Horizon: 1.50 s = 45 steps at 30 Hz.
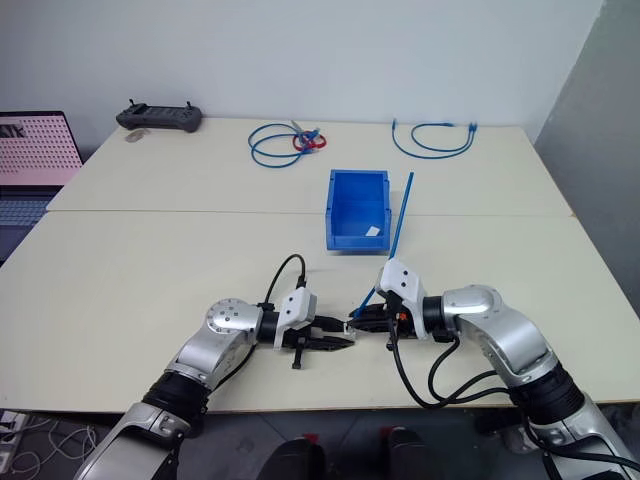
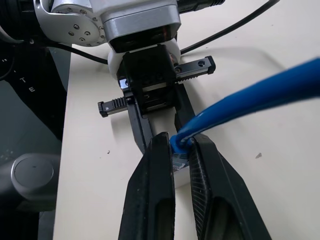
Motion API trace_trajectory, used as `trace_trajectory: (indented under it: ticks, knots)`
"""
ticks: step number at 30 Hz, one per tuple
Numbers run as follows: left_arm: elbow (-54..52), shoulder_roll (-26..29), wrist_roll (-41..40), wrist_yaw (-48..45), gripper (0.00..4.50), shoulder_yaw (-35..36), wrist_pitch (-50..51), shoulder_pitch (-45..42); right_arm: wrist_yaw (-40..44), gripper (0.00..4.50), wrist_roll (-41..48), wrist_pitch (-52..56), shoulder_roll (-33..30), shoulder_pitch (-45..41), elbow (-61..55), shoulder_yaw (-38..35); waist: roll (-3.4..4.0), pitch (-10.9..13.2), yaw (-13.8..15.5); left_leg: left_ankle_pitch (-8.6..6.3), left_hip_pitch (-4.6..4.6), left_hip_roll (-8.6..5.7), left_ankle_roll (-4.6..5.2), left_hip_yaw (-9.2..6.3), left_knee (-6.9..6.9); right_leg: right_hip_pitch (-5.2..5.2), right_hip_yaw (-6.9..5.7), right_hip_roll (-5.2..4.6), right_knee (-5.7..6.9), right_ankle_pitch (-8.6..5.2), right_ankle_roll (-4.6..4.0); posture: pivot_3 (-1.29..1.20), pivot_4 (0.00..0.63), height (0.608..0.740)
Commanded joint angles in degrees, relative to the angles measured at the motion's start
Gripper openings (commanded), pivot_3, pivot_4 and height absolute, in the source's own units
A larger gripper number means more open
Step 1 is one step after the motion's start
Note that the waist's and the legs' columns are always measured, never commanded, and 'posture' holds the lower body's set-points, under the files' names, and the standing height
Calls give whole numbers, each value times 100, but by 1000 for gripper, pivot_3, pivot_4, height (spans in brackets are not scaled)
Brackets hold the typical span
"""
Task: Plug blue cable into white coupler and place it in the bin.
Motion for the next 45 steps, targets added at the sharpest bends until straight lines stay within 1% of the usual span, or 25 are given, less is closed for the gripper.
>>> trace_trajectory:
  ticks: [1, 6, 10, 19, 24, 28, 33, 39, 45]
  knots:
    - [-122, 69, 69, -11, 805, 4, 72, 107, 135, 144, -122, -124, 19, -46, 25, 1, 0, 0, 0, 0, 0, 0, 0, 0, 0, 0, 0, 0, 1, 0, 0, 0, 150, 740]
    - [-205, 100, 63, -14, 805, 9, 99, 148, 244, 144, -226, -190, 52, -45, 47, 59, 0, 0, -5, 0, 1, 1, 0, 0, 0, 0, 0, 0, 2, 0, -1, 0, 150, 740]
    - [-248, 97, 67, -9, 805, 1, 125, 152, 375, 144, -483, -479, 62, -35, 172, 215, 1, -1, -7, 0, 3, 1, 0, 0, 0, 0, 0, 1, 3, -1, -1, 0, 150, 740]
    - [-274, 123, 102, -20, 805, 10, 115, 188, 424, 144, -732, -737, 286, -65, 454, 335, 0, -6, -19, 0, 10, 2, 0, 2, 0, 4, 2, 3, 8, 0, -4, 0, 150, 740]
    - [-301, 127, 102, -9, 805, 16, 138, 191, 586, 144, -828, -900, 252, -71, 571, 401, 0, -7, -25, 0, 17, 4, 0, 2, 0, 4, 3, 4, 19, -2, -5, 0, 150, 740]
    - [-283, 137, 102, -17, 805, 24, 135, 180, 888, 144, -1312, -1713, 68, -48, 826, 649, 0, -7, -25, 0, 19, 3, 0, 3, 0, 5, 3, 6, 22, -2, -6, 0, 150, 740]
    - [-246, 147, 115, -54, 805, 14, 120, 159, 1369, 144, -1620, -2659, 41, -96, 1294, 856, 0, -10, -25, 0, 26, 3, 0, 6, 0, 9, 2, 7, 22, -3, -5, 0, 150, 740]
    - [-269, 163, 114, -76, 805, 13, 136, 142, 1774, 144, -1577, -2916, 296, -368, 1723, 889, 0, -14, -25, 0, 34, 4, 0, 11, -1, 12, 2, 8, 27, -2, -8, 0, 150, 740]
    - [-315, 202, 107, -72, 805, 30, 134, 195, 2152, 144, -1691, -3188, 417, -554, 2060, 972, 2, -18, -27, 0, 40, 6, 0, 12, -1, 13, 4, 8, 31, 0, -18, 0, 150, 740]
